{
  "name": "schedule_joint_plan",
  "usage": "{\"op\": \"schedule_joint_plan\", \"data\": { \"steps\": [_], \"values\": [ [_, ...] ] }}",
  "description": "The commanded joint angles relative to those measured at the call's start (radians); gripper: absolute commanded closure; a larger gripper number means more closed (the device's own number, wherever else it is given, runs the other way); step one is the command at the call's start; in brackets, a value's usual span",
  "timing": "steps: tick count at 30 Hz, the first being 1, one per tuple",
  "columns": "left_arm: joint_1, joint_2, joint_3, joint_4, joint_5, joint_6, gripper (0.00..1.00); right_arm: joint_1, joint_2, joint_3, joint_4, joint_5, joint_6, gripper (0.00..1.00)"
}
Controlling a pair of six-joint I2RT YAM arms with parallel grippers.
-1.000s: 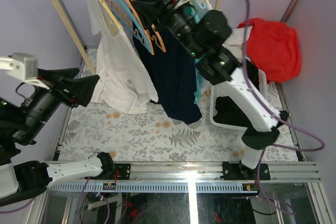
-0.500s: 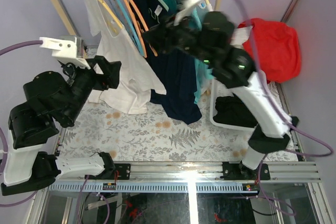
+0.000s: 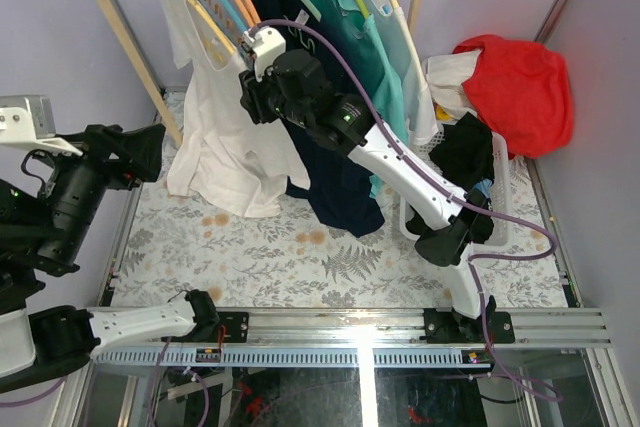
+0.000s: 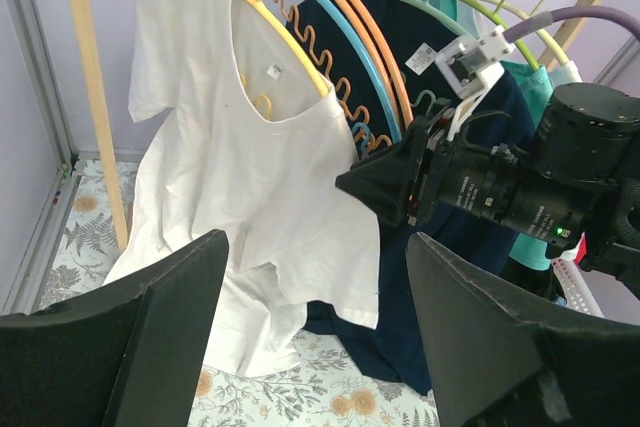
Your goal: Place the t-shirt on the hanger
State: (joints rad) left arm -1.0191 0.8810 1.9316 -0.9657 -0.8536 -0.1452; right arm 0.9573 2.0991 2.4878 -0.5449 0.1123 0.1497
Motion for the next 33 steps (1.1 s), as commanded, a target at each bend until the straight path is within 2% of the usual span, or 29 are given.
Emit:
{"op": "schedule_joint_plan", "data": {
  "steps": [1, 7, 16, 25, 33],
  "values": [
    [0.003, -0.013, 0.008, -0.003, -0.025, 0.017, 0.29, -0.001, -0.054, 0.021, 0.143, 0.113, -0.047, 0.58],
    [-0.009, -0.030, -0.002, 0.003, -0.028, 0.036, 0.29, -0.001, -0.104, -0.058, 0.238, 0.126, -0.079, 0.58],
    [-0.024, -0.041, -0.003, 0.016, -0.025, 0.048, 0.29, -0.003, -0.025, 0.040, 0.227, 0.105, -0.100, 0.52],
    [-0.025, -0.035, 0.012, 0.006, -0.015, 0.048, 0.29, -0.004, 0.003, -0.019, 0.305, 0.157, -0.127, 0.52],
    [-0.027, -0.029, 0.015, 0.010, -0.006, 0.053, 0.29, -0.020, 0.046, 0.006, 0.319, 0.112, -0.096, 0.52]
  ]
}}
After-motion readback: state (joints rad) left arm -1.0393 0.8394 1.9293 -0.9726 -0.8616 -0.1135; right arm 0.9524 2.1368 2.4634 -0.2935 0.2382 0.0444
